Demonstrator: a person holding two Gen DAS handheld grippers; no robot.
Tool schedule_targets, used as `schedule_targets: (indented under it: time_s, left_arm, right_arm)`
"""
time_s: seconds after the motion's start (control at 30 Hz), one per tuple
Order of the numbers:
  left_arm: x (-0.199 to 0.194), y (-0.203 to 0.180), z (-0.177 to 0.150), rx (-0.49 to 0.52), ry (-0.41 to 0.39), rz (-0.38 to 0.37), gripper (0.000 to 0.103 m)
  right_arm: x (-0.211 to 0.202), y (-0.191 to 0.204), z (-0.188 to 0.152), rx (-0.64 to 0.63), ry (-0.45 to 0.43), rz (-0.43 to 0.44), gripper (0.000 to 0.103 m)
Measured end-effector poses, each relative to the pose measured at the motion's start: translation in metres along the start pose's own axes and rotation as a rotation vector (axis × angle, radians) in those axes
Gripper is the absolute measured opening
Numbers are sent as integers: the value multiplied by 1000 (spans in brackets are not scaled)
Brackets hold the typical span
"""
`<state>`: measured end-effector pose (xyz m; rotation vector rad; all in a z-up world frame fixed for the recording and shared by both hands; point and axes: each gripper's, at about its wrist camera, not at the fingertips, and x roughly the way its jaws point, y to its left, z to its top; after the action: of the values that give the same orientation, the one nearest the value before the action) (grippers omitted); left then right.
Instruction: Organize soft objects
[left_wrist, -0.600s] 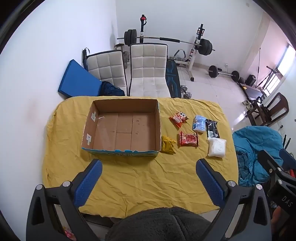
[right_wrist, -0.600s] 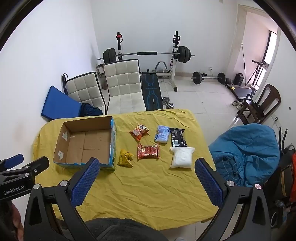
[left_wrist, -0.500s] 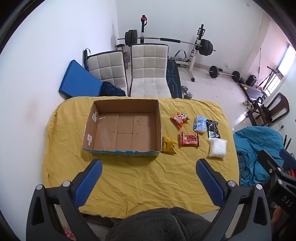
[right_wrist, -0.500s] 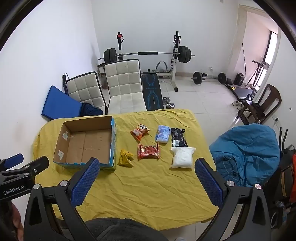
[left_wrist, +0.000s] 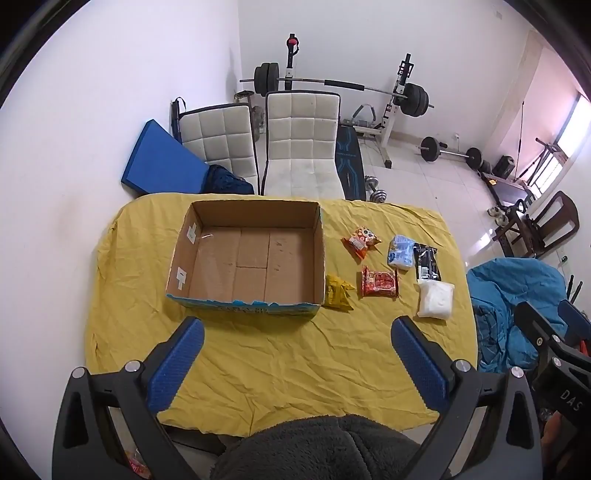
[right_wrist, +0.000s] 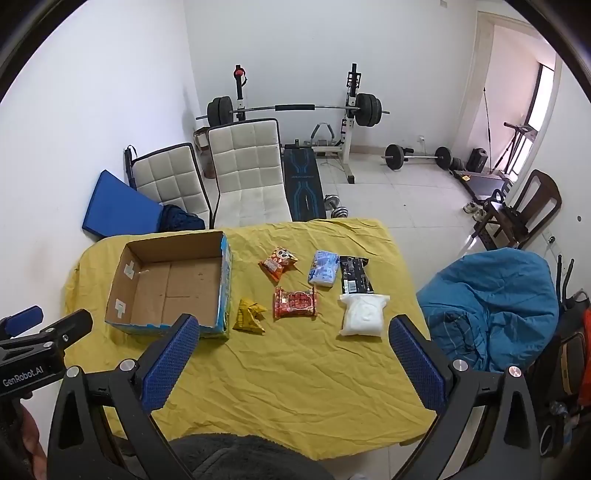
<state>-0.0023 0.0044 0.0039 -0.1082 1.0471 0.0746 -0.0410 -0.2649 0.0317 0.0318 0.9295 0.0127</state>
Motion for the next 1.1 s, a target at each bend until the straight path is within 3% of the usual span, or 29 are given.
schedule_targets:
  time_s: [1.1]
  left_arm:
    - [0,6,3,-4,-30,16,103]
  right_arm:
    - [-1,7,7,-15,-16,-10,103]
